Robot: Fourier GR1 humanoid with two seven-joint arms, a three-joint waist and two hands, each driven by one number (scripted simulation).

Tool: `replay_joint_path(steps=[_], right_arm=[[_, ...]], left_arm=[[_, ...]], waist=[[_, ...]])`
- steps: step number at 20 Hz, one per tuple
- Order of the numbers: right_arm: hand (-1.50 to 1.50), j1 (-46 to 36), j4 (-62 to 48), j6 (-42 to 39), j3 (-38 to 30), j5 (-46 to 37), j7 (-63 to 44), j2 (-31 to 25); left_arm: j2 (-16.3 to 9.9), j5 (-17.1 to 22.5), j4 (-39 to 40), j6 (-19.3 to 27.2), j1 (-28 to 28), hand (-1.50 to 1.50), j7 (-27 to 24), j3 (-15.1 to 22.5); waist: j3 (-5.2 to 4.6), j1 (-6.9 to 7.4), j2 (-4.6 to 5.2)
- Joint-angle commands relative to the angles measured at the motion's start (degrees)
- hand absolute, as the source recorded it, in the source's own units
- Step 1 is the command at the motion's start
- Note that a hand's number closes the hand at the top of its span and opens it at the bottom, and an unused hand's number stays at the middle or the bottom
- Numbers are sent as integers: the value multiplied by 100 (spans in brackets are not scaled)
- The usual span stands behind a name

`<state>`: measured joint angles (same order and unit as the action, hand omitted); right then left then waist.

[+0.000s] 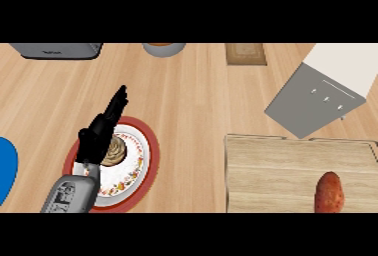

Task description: Pick the lemon from the tray and place it in the tiered shelf

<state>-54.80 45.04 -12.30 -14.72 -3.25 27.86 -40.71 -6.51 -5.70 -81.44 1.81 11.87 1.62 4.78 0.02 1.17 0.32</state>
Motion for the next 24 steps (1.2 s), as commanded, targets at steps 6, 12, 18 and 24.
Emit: replay_joint_path(steps=[6, 12, 18, 24], right_arm=[[-150, -266, -1288, 1290, 45, -986, -65, -320], [-150, -455, -1881, 869, -208, -770, 189, -358], [-150, -804, -2253, -40, -455, -438, 99, -597], [-150, -1309, -2448, -645, -611, -241, -284, -834]], left_arm=[[14, -163, -162, 29, -221, 0, -33, 102], [-10, 26, 355, -174, 64, 0, -295, -156], [-1, 58, -185, -183, -96, 0, 116, -118], [-18, -22, 22, -182, -2, 0, -128, -172]], waist=[[1, 52, 16], [0, -14, 14], [2, 14, 6], [0, 30, 21]])
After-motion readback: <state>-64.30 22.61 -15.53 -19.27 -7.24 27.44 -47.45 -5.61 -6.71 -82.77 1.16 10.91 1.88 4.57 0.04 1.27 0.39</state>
